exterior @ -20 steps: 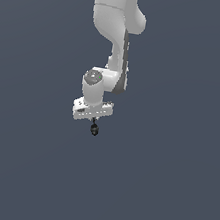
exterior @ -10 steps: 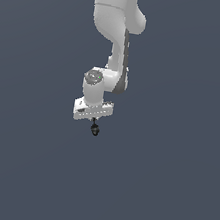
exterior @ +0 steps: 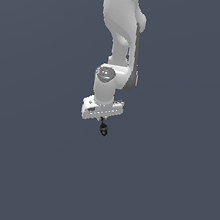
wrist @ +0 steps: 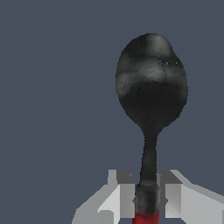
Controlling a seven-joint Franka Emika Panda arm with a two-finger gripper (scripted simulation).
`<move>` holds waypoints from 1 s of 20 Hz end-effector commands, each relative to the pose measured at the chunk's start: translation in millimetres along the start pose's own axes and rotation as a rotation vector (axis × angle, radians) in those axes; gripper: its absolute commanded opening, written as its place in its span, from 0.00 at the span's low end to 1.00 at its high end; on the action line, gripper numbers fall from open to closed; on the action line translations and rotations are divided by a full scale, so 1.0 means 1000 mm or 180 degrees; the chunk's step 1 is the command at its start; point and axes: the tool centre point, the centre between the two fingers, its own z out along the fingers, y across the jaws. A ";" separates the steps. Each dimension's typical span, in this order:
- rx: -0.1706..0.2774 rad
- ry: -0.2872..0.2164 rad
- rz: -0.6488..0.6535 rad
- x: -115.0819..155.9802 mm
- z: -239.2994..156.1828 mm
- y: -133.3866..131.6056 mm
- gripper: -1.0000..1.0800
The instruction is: Pick up the object and move it to a goal position.
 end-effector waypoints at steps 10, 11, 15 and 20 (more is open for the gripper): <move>-0.0007 0.0004 0.0002 0.057 -0.071 -0.107 0.00; -0.0007 0.0004 0.0002 0.062 -0.077 -0.115 0.00; -0.0007 0.0005 0.0004 0.078 -0.096 -0.143 0.00; -0.0007 0.0005 0.0004 0.092 -0.110 -0.165 0.00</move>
